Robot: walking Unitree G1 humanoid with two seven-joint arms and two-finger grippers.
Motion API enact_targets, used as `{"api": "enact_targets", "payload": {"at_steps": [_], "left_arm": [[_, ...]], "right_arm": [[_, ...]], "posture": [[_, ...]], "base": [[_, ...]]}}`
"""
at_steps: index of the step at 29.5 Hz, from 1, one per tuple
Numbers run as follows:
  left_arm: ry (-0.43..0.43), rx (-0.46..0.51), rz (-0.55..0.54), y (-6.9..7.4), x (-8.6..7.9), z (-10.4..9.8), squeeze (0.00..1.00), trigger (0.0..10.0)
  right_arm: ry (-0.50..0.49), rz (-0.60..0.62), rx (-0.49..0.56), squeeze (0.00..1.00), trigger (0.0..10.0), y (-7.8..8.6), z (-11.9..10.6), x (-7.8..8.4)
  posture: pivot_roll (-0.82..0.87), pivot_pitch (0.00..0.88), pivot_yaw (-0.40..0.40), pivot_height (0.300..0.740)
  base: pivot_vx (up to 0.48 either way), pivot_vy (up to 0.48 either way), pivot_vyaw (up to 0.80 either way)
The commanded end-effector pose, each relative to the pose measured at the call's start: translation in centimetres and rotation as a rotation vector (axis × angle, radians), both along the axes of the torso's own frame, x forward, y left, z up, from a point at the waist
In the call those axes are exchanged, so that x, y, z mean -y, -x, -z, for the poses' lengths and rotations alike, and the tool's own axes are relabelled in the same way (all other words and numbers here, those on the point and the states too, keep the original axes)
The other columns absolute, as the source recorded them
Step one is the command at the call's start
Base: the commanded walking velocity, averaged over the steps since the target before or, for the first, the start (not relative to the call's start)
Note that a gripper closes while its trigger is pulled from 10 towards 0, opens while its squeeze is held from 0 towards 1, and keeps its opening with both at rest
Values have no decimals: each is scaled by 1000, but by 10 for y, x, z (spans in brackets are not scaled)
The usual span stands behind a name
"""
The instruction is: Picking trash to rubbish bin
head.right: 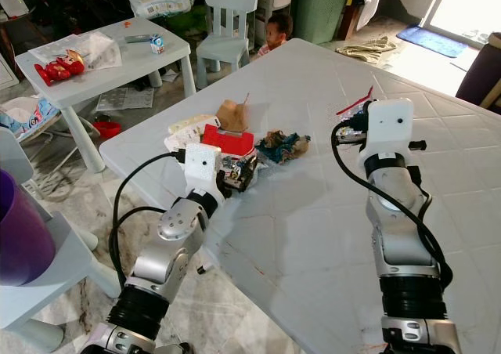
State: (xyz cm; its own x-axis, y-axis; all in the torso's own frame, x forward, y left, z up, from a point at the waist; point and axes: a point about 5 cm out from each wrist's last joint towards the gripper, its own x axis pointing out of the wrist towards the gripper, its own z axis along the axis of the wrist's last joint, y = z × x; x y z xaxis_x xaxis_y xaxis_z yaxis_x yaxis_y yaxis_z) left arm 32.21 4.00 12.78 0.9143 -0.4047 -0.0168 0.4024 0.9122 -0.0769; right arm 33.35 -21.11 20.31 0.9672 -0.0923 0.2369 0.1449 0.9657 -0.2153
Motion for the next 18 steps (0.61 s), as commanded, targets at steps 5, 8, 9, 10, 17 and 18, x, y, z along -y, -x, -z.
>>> {"api": "enact_targets", "payload": {"at_steps": [5,8,9,10,17,18], "left_arm": [[-47,-55,0,0,-4,15,0,10000],[-54,-65,-2,0,-6,18,0,10000],[-52,-67,-1,0,-5,19,0,10000],[-49,-69,3,1,-5,19,0,10000],[-51,-72,34,6,-2,22,0,4392],[-50,-72,34,6,-2,22,0,4196]], "right_arm": [[-3,-22,18,0,0,0,-7,-4],[-3,-27,14,0,0,0,-6,-4],[-3,-28,13,0,0,0,-6,-5],[-3,-29,12,0,0,0,-6,-5],[-4,-37,9,0,0,-1,-6,-6],[-4,-38,9,0,0,-1,-6,-6]], "posture": [[-17,92,-88,740],[-17,92,-89,740],[-17,92,-89,740],[-17,92,-89,740],[-16,89,-89,740],[-15,89,-90,740]], "base": [[0,0,0],[0,0,0],[0,0,0],[0,0,0],[0,0,0],[0,0,0]]}}
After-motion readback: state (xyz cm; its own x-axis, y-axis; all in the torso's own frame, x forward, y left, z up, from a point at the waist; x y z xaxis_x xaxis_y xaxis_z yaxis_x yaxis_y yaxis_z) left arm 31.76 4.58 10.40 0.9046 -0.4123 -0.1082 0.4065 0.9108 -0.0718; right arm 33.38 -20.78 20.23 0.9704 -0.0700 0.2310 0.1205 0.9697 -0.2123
